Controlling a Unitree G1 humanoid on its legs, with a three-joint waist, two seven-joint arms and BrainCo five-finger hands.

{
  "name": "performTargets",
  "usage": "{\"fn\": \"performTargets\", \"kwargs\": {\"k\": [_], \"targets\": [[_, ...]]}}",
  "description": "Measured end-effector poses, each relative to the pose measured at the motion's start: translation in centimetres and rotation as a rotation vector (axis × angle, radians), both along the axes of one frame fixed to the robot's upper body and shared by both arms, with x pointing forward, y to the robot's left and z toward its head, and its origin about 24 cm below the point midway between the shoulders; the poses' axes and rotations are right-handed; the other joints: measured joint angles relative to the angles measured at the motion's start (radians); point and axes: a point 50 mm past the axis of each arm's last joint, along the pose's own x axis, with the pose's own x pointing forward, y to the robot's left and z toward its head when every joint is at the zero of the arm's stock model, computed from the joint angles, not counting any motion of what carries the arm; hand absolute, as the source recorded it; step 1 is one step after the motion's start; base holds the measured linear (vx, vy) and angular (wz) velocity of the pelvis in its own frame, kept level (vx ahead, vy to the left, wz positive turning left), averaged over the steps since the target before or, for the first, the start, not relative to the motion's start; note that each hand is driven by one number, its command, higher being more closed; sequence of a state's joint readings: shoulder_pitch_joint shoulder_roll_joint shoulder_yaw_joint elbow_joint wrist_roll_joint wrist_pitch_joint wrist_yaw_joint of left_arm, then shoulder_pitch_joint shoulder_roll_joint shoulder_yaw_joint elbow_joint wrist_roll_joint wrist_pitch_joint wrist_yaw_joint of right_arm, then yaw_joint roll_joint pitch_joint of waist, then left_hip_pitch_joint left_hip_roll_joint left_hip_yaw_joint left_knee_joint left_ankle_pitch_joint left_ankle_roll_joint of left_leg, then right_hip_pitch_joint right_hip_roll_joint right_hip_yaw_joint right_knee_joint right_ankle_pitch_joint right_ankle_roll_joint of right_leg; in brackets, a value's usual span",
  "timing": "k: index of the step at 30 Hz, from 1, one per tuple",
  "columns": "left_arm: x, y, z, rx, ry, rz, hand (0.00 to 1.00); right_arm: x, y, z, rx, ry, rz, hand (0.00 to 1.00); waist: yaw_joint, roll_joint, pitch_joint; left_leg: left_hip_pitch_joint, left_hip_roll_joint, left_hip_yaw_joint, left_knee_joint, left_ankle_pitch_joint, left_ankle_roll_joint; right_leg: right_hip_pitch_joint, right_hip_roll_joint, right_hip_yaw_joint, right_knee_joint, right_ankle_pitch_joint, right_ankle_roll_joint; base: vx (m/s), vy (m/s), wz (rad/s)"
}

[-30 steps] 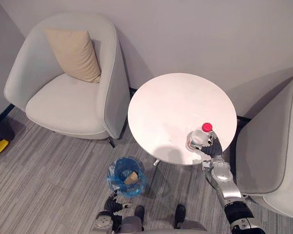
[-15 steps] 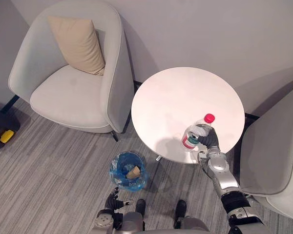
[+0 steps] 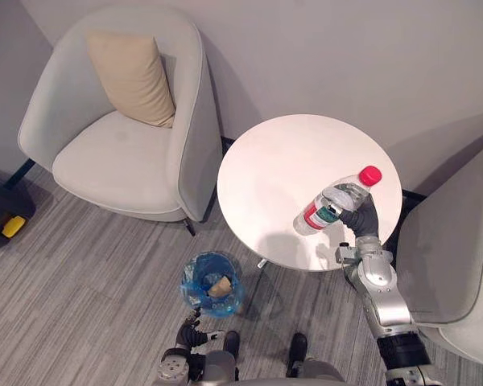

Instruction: Gather rubbish on tea table into small bin, then transfer packed bag to large trash can.

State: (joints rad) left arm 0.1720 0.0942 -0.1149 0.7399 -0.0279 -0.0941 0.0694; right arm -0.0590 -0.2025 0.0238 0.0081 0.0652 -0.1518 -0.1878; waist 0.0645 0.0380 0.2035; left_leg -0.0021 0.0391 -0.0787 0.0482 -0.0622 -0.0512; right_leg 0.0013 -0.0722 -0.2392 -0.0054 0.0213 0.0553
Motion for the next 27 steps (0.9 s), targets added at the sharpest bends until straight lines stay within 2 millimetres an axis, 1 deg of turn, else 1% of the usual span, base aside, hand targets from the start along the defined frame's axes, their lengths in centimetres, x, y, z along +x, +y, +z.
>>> {"fn": "performTargets", "kwargs": {"k": [4,6,9,10,11,15,20,22,23,24,25,26,27], "targets": [[0.0,0.0,-0.3,0.003,0.021,-0.001,0.00,-1.3,0.1,-0.7,-0.035,0.023,0.012,1.00,-0.001,-0.001,-0.006,0.009,0.004,0.001,-0.004,0.000,-0.001,0.010,0.006,0.006,-0.015,0.013,-0.003,-0.05,-0.001,-0.06],[0.0,0.0,-0.5,0.005,0.033,-0.001,0.00,-1.9,0.4,-1.0,-0.025,0.031,0.009,1.00,-0.001,-0.001,-0.015,0.015,0.007,0.004,-0.010,0.001,-0.002,0.017,0.010,0.012,-0.028,0.020,-0.005,-0.03,-0.010,-0.09],[-0.4,0.2,-0.8,0.011,0.057,0.008,0.00,-2.9,0.8,-1.1,-0.027,0.029,0.010,1.00,-0.010,-0.003,-0.034,0.017,0.012,0.002,-0.013,0.003,-0.005,0.024,0.017,0.010,-0.038,0.023,-0.006,-0.01,-0.010,0.01],[-0.6,0.3,-1.0,0.014,0.067,0.011,0.00,-3.1,0.9,-1.1,-0.028,0.022,0.014,1.00,-0.023,-0.003,-0.035,0.023,0.013,0.001,-0.014,0.003,-0.005,0.035,0.018,0.003,-0.046,0.023,-0.006,0.01,-0.018,0.10],[-0.7,0.3,-1.0,0.015,0.072,0.013,0.00,-3.2,1.0,-1.2,-0.027,0.021,0.015,1.00,-0.026,-0.003,-0.035,0.027,0.014,0.001,-0.015,0.003,-0.006,0.041,0.019,0.002,-0.050,0.024,-0.007,0.00,-0.016,0.07],[-1.0,0.3,-1.3,0.025,0.094,0.023,0.00,-4.1,1.3,-2.2,-0.046,0.060,0.023,1.00,-0.027,0.000,-0.057,0.035,0.018,0.000,-0.019,0.004,-0.007,0.053,0.024,-0.001,-0.058,0.024,-0.008,0.00,0.000,0.02],[-1.2,0.3,-1.5,0.025,0.105,0.028,0.00,-4.8,1.8,-2.9,-0.037,0.093,0.043,1.00,-0.027,0.001,-0.061,0.051,0.018,-0.009,-0.022,0.005,-0.008,0.082,0.025,-0.012,-0.070,0.025,-0.009,-0.03,0.000,0.07],[-1.2,0.3,-1.5,0.025,0.106,0.028,0.00,-4.9,1.9,-3.0,-0.037,0.097,0.044,1.00,-0.027,0.001,-0.061,0.045,0.016,-0.029,-0.023,0.009,-0.015,0.084,0.024,-0.031,-0.070,0.025,-0.009,-0.04,-0.013,0.27],[-1.2,0.3,-1.5,0.025,0.105,0.027,0.00,-5.0,1.8,-3.1,-0.043,0.101,0.039,1.00,-0.027,0.002,-0.061,0.028,0.013,-0.056,-0.020,0.017,-0.018,0.084,0.022,-0.063,-0.070,0.023,-0.009,-0.04,-0.020,0.49],[-1.2,0.3,-1.5,0.025,0.104,0.027,0.00,-5.0,1.8,-3.2,-0.047,0.103,0.038,1.00,-0.028,0.002,-0.061,0.017,0.011,-0.064,-0.016,0.020,-0.019,0.084,0.021,-0.072,-0.070,0.021,-0.009,-0.06,-0.029,0.85],[-1.1,0.3,-1.4,0.025,0.099,0.027,0.00,-5.1,1.7,-3.2,-0.059,0.107,0.033,1.00,-0.025,0.004,-0.060,-0.009,0.007,-0.095,-0.004,0.032,-0.023,0.082,0.018,-0.111,-0.063,0.014,-0.012,-0.04,-0.026,0.76],[-1.0,0.2,-1.4,0.025,0.098,0.025,0.00,-5.2,1.6,-3.3,-0.062,0.108,0.032,1.00,-0.023,0.004,-0.060,-0.020,0.005,-0.098,0.000,0.040,-0.026,0.079,0.016,-0.127,-0.055,0.007,-0.015,-0.07,-0.014,0.89],[-0.9,0.2,-1.4,0.026,0.099,0.023,0.00,-5.2,1.6,-3.3,-0.070,0.109,0.028,1.00,-0.023,0.005,-0.058,-0.034,0.001,-0.085,0.006,0.057,-0.027,0.075,0.003,-0.153,-0.035,-0.007,-0.016,-0.06,0.011,0.75]]}}
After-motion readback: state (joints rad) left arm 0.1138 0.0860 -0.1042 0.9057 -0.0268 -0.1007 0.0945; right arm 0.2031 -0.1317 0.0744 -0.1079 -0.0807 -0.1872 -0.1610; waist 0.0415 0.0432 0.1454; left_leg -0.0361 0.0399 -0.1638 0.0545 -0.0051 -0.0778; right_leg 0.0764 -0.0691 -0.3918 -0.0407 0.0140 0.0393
